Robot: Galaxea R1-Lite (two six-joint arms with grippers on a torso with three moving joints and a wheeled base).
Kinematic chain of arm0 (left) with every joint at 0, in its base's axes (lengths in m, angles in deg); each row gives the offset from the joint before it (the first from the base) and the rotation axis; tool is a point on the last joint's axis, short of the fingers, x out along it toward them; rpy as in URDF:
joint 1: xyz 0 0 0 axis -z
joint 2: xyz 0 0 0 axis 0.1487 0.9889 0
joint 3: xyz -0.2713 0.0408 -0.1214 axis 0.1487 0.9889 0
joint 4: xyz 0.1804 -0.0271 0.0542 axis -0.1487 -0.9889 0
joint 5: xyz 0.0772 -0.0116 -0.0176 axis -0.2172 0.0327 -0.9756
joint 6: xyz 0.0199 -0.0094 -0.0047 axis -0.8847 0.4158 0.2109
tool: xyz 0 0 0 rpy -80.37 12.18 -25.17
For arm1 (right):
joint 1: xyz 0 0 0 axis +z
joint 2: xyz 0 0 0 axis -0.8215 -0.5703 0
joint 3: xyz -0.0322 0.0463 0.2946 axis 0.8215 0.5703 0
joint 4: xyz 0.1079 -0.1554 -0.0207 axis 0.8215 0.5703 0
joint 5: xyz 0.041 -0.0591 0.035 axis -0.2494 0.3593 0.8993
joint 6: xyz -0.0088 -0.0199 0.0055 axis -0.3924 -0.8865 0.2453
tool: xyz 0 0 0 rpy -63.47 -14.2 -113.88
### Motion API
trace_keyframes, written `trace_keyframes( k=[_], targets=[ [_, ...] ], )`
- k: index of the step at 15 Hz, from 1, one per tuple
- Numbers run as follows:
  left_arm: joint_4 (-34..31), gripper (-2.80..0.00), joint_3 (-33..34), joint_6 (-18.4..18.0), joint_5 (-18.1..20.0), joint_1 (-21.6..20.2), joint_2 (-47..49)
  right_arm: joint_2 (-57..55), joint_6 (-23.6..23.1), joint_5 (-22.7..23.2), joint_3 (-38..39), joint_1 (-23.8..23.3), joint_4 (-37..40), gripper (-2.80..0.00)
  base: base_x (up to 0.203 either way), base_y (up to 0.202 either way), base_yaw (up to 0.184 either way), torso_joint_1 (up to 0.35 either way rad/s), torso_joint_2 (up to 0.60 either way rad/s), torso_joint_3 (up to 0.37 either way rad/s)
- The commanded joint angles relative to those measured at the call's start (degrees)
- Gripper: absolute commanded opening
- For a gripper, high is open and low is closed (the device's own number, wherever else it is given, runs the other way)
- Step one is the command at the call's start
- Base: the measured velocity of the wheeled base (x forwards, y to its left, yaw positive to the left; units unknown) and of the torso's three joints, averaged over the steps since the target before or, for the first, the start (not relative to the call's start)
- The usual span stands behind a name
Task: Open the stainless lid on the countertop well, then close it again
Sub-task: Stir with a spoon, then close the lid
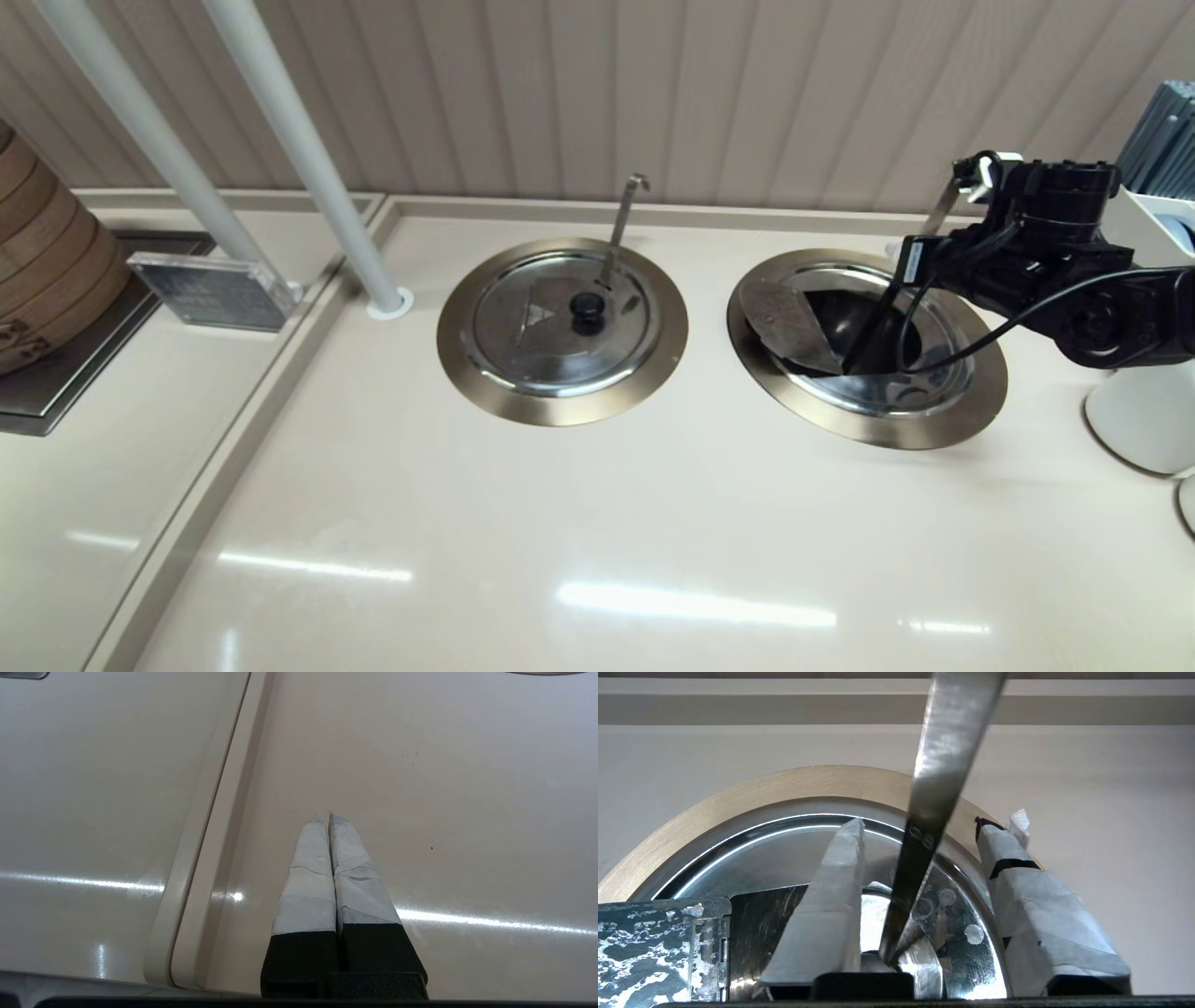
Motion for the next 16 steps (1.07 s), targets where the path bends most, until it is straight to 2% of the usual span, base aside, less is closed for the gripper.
trace_keyframes(
  k=[1, 10, 14, 16],
  targets=[
    [0.0, -2.8, 0.0, 0.0, 0.0, 0.0, 0.1, 0.1, 0.0, -0.1, 0.1, 0.1, -0.2, 0.0, 0.0, 0.0, 0.0, 0.0, 0.0, 0.0],
    [0.0, -2.8, 0.0, 0.0, 0.0, 0.0, 0.1, 3.7, -0.3, -1.9, 1.1, 0.5, 0.4, 0.0, 0.0, 0.0, 0.0, 0.0, 0.0, 0.0],
    [0.0, -2.8, 0.0, 0.0, 0.0, 0.0, 0.1, 8.0, -0.6, -2.3, 2.3, 1.7, 4.8, 0.0, 0.0, 0.0, 0.0, 0.0, 0.0, 0.0],
    [0.0, -2.8, 0.0, 0.0, 0.0, 0.0, 0.1, 12.8, -0.8, -2.3, 3.5, 3.0, 11.3, 0.0, 0.0, 0.0, 0.0, 0.0, 0.0, 0.0]
  ],
)
